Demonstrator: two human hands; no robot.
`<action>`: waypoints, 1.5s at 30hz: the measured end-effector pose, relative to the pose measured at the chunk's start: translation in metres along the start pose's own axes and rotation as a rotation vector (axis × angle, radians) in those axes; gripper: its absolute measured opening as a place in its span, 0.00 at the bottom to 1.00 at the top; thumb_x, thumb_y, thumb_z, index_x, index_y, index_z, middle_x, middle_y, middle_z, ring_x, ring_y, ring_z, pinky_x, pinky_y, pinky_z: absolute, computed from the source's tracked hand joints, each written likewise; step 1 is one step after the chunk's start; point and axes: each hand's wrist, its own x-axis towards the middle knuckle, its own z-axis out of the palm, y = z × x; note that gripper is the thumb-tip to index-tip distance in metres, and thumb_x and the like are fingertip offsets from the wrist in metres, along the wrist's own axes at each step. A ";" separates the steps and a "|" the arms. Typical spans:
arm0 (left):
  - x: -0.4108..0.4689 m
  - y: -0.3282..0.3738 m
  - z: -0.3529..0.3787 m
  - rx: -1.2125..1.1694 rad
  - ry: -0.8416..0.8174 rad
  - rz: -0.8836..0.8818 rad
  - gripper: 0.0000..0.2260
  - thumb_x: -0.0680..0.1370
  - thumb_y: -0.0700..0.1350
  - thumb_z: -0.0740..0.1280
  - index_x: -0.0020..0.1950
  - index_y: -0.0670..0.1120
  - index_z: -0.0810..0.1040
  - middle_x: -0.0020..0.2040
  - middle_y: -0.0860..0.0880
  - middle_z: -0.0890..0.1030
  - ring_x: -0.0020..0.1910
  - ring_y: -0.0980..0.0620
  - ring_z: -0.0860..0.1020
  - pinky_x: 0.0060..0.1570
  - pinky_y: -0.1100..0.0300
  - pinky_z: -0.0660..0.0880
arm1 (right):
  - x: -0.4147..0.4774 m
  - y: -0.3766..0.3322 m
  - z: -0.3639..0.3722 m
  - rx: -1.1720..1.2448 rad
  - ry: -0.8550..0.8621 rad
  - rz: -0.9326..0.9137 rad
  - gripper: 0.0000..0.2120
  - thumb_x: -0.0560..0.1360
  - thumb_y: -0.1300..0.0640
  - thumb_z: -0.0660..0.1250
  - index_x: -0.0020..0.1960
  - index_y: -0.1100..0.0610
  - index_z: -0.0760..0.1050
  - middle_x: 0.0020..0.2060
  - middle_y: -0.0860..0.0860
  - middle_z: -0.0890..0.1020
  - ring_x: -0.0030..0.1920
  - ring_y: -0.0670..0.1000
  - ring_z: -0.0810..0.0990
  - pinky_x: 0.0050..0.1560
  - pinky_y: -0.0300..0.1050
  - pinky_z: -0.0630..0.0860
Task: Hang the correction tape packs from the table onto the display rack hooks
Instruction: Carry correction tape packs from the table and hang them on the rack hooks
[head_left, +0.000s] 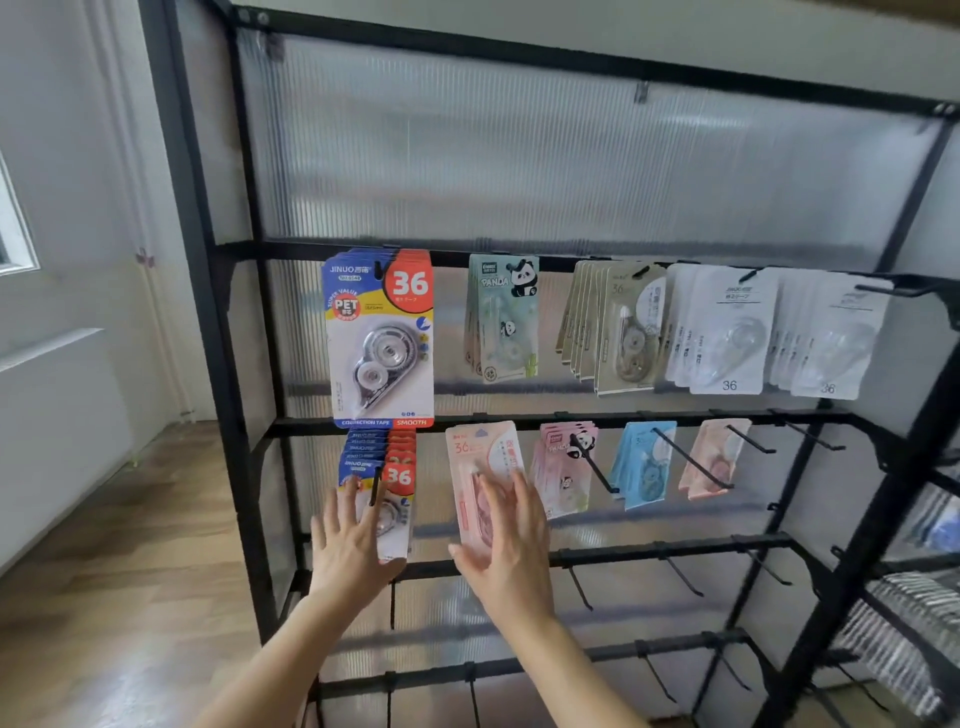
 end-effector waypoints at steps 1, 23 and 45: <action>-0.008 0.000 -0.001 -0.027 0.010 0.016 0.47 0.75 0.59 0.67 0.77 0.49 0.34 0.77 0.43 0.36 0.76 0.40 0.37 0.75 0.43 0.43 | -0.004 -0.002 -0.003 -0.002 0.001 0.008 0.46 0.66 0.47 0.77 0.76 0.46 0.54 0.74 0.58 0.61 0.72 0.62 0.63 0.67 0.61 0.66; -0.144 0.176 -0.020 -0.104 -0.003 0.220 0.37 0.78 0.63 0.60 0.78 0.55 0.41 0.79 0.48 0.41 0.78 0.46 0.43 0.75 0.47 0.44 | -0.120 0.066 -0.194 -0.106 0.065 0.138 0.42 0.67 0.48 0.76 0.74 0.50 0.58 0.71 0.62 0.66 0.67 0.66 0.69 0.63 0.64 0.71; -0.133 0.361 0.014 -0.149 0.027 0.361 0.37 0.78 0.62 0.59 0.78 0.55 0.40 0.79 0.47 0.42 0.77 0.45 0.43 0.75 0.47 0.43 | -0.115 0.225 -0.310 -0.117 0.011 0.241 0.38 0.68 0.47 0.72 0.74 0.53 0.62 0.71 0.60 0.65 0.67 0.62 0.68 0.64 0.59 0.70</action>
